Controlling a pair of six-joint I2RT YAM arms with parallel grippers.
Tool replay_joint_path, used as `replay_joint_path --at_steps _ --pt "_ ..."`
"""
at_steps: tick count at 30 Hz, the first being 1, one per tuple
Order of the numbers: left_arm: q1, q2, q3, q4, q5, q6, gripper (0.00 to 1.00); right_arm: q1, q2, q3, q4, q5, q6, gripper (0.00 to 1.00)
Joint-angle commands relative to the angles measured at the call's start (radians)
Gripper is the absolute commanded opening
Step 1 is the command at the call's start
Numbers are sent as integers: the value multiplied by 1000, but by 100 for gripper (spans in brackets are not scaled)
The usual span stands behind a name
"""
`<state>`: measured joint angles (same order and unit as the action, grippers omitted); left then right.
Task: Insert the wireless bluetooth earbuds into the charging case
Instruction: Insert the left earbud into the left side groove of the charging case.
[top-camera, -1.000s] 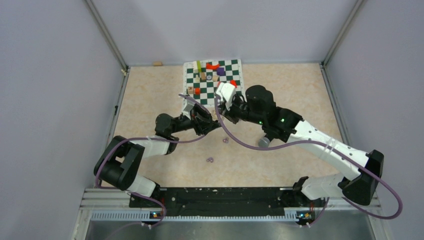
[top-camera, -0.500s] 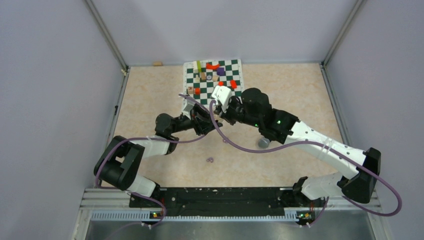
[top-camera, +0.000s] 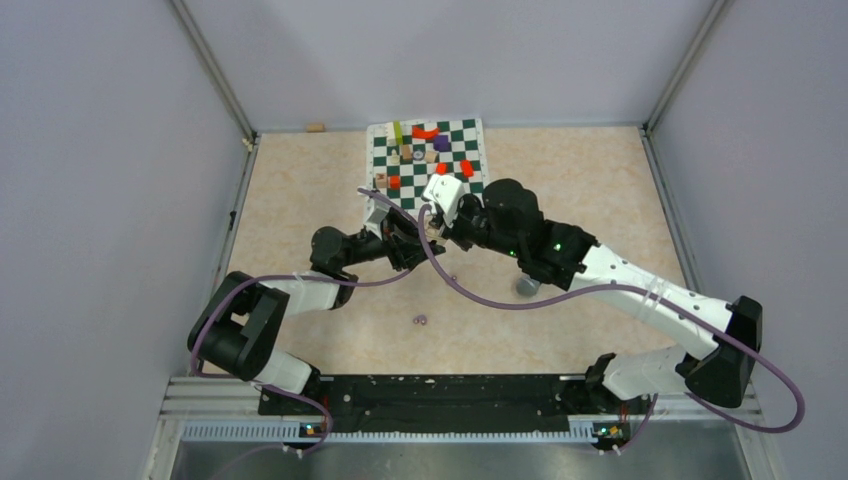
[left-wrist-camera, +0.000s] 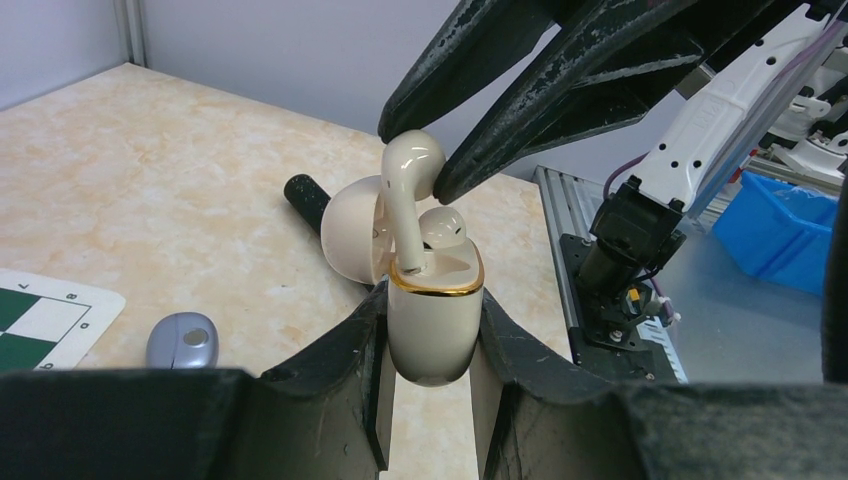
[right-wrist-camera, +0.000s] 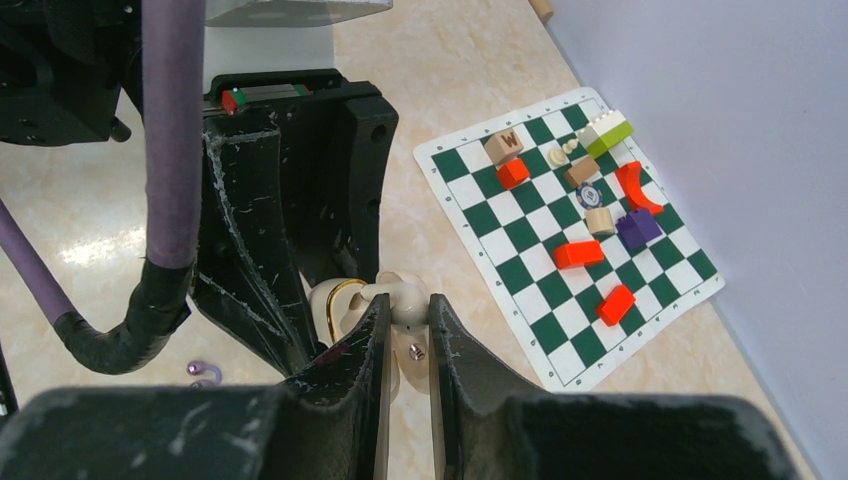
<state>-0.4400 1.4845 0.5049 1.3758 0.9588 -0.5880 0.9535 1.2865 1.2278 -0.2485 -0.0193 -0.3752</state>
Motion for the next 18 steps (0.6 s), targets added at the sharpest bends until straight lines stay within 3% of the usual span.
replay_joint_path --at_steps 1,18 --pt "3 -6 27 39 -13 17 0 12 -45 -8 22 -5 -9 6" --pt "4 -8 25 49 -8 17 0 12 -31 -15 29 -8 -5 6"
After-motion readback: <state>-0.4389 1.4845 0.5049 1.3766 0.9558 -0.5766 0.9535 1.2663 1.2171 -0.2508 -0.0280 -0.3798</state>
